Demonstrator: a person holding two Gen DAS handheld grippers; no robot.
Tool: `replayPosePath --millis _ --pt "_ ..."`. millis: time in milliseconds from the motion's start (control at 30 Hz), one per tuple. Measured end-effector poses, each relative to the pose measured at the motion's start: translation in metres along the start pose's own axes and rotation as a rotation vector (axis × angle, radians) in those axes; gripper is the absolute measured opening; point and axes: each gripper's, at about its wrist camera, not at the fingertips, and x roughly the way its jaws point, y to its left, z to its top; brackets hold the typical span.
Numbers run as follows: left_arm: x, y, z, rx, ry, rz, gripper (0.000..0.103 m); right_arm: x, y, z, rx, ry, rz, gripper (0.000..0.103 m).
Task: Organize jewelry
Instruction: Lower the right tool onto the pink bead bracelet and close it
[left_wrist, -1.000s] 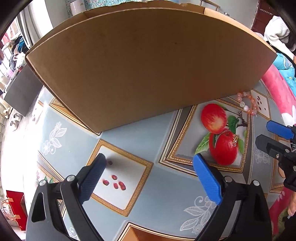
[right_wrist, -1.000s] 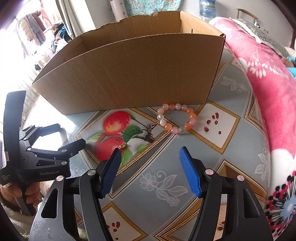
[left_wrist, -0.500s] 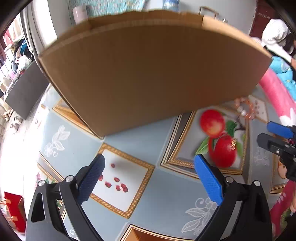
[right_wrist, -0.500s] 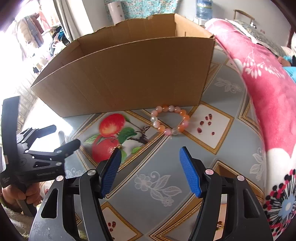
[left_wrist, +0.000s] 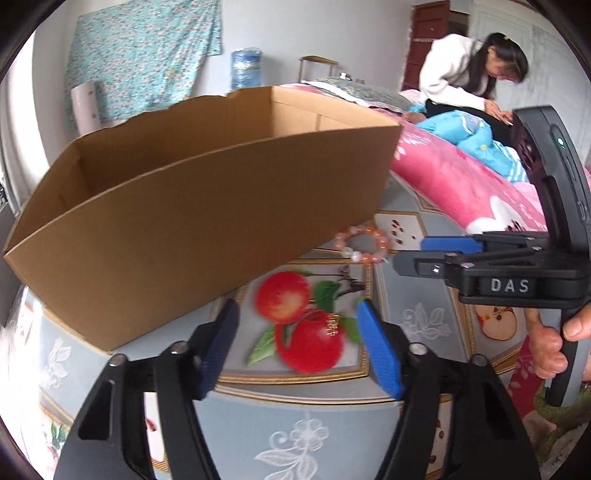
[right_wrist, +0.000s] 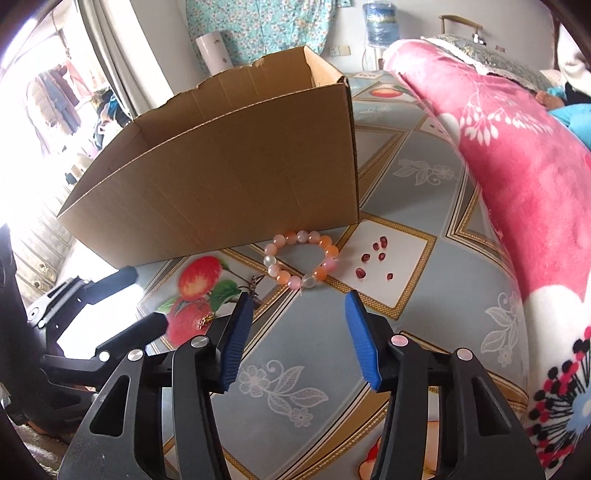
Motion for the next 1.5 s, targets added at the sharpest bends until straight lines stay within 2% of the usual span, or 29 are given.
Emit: replayPosePath --millis 67,133,300,433,533,633,833,1100,1267,1500 --pt "0.003 -0.007 0.002 0.029 0.01 -0.024 0.048 0.003 -0.003 0.0 0.009 0.002 0.012 0.048" --pt "0.009 -0.016 0.002 0.065 0.031 -0.027 0.035 0.005 -0.008 0.0 0.013 0.006 0.023 0.048" --pt "0.026 -0.029 0.0 0.113 0.087 0.002 0.016 0.006 -0.013 0.001 0.015 0.003 0.039 0.047" --pt "0.035 -0.03 -0.002 0.122 0.125 0.014 0.014 0.002 -0.02 0.001 0.025 -0.007 0.045 0.047" --pt "0.035 -0.031 -0.003 0.134 0.115 0.017 0.013 0.006 -0.018 0.002 0.028 -0.008 0.037 0.045" --pt "0.036 -0.031 -0.004 0.146 0.106 0.025 0.004 0.007 -0.017 0.003 0.035 -0.015 0.032 0.043" --pt "0.035 -0.025 -0.005 0.137 0.106 0.024 0.002 0.005 -0.009 0.004 0.011 -0.017 0.045 0.043" --pt "0.023 -0.001 -0.015 0.068 0.11 0.063 0.002 0.026 0.023 0.019 -0.104 0.006 0.057 0.043" --pt "0.016 0.01 -0.021 0.037 0.107 0.064 0.002 0.042 0.04 0.029 -0.167 0.01 0.049 0.033" --pt "0.011 0.014 -0.025 0.028 0.092 0.041 0.002 0.054 0.048 0.031 -0.208 0.017 -0.022 0.029"
